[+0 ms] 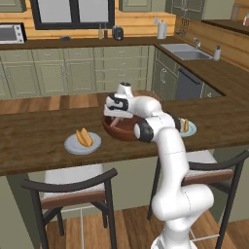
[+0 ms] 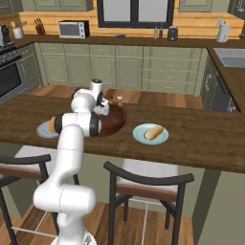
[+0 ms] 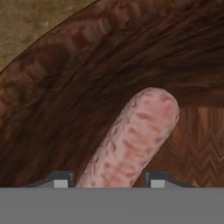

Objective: Place one bun and one sausage from the bowl on each plate.

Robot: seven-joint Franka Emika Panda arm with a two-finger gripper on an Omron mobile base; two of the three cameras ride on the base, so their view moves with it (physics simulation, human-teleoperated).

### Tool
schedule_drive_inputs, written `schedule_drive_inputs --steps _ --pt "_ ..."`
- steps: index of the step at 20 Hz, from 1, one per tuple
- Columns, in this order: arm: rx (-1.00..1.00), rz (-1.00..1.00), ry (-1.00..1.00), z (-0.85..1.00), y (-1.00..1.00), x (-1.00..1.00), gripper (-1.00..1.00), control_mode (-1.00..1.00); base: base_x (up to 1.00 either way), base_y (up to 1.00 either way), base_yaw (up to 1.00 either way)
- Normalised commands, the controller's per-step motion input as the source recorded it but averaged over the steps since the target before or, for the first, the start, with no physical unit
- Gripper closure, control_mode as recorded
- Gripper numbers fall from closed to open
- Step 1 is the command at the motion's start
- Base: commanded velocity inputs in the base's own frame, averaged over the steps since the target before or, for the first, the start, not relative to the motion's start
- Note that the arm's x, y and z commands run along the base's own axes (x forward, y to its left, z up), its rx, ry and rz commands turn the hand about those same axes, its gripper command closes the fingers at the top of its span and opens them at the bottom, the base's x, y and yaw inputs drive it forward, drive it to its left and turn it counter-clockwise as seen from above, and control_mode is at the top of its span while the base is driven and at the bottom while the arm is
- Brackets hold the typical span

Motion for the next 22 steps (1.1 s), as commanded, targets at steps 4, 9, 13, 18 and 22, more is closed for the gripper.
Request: schedule_drive_inputs --steps 4,9,13,18,22 --pt "0.10 0.00 -0.05 0.41 -0.27 -0.30 1.00 -1.00 0.00 0.00 0.00" --pt "0.05 0.00 -0.10 1.00 -0.16 -0.43 1.00 -1.00 0.00 0.00 0.00" --pt "-0.01 0.07 -0.08 0.77 0.76 -0.60 1.00 -1.00 0.00 0.00 0.00" --pt "-0.07 0.18 -0.05 0.28 1.00 -0.46 1.00 -1.00 0.00 0.00 0.00" --pt "-0.17 0.26 -0.02 -0.01 1.00 -0.55 1.00 -1.00 0.00 0.00 0.00"
